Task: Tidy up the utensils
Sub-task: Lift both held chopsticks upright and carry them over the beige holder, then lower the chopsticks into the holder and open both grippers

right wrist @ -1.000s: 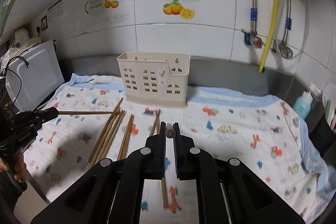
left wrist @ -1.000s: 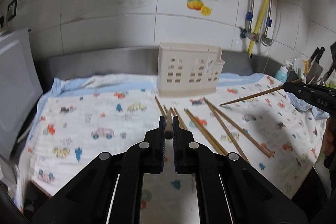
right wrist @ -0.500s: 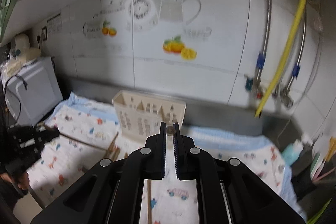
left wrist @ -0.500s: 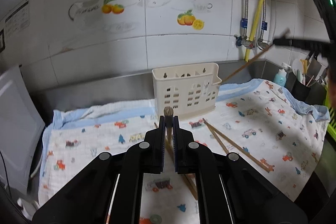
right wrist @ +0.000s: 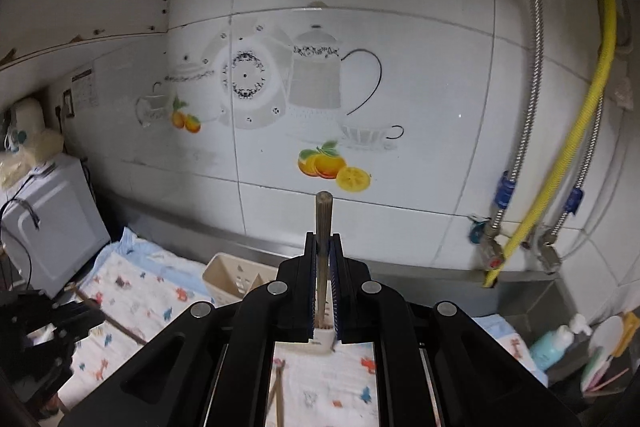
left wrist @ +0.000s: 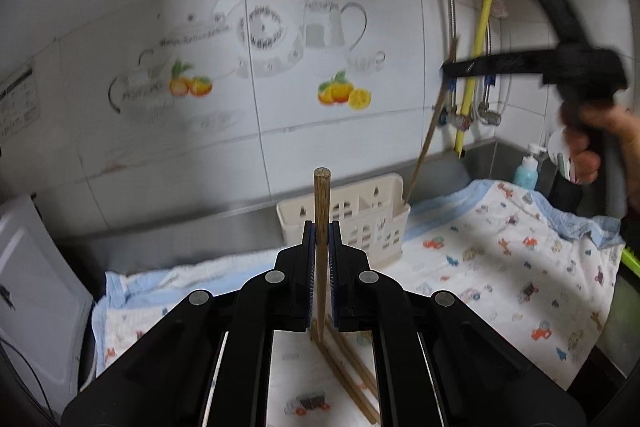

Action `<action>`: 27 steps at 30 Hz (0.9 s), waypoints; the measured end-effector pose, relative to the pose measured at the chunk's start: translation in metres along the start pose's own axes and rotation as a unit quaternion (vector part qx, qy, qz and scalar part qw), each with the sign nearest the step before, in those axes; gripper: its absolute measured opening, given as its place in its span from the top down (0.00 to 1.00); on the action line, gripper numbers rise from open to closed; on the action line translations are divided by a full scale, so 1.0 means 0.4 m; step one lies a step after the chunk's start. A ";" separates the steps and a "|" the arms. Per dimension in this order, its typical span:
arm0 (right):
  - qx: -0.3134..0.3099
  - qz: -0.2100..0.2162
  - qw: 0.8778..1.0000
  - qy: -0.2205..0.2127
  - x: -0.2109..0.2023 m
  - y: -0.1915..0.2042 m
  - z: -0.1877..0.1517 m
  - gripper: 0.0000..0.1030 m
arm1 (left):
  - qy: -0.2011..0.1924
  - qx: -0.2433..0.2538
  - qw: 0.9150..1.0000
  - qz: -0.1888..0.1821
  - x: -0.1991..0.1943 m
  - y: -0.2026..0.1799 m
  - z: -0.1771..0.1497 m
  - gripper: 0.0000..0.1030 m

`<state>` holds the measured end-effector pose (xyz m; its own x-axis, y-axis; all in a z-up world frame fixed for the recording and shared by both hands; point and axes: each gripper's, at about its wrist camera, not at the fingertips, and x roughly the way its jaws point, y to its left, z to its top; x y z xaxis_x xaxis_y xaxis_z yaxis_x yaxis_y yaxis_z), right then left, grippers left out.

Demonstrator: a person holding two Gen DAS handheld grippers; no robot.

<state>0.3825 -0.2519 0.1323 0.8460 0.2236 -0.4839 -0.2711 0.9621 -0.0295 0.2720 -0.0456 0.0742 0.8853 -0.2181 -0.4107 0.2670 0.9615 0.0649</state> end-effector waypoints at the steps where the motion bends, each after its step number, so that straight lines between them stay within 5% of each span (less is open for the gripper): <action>1: 0.000 -0.002 1.000 0.003 0.018 0.001 -0.002 0.94 | -0.006 0.001 1.000 -0.001 -0.003 -0.001 0.013 0.95; 16: 0.004 -0.001 0.998 0.055 0.193 -0.005 -0.098 0.94 | -0.107 0.029 0.994 0.015 0.031 -0.015 0.242 0.95; 27: -0.007 -0.002 0.998 0.057 0.191 -0.013 -0.108 0.94 | -0.095 -0.002 0.995 0.024 0.175 0.028 0.255 0.95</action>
<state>0.4289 -0.2465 0.0578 0.7899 0.1990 -0.5801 -0.2741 0.9607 -0.0436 0.3758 -0.0671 0.1387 0.9532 -0.2000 -0.2269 0.2224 0.9719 0.0772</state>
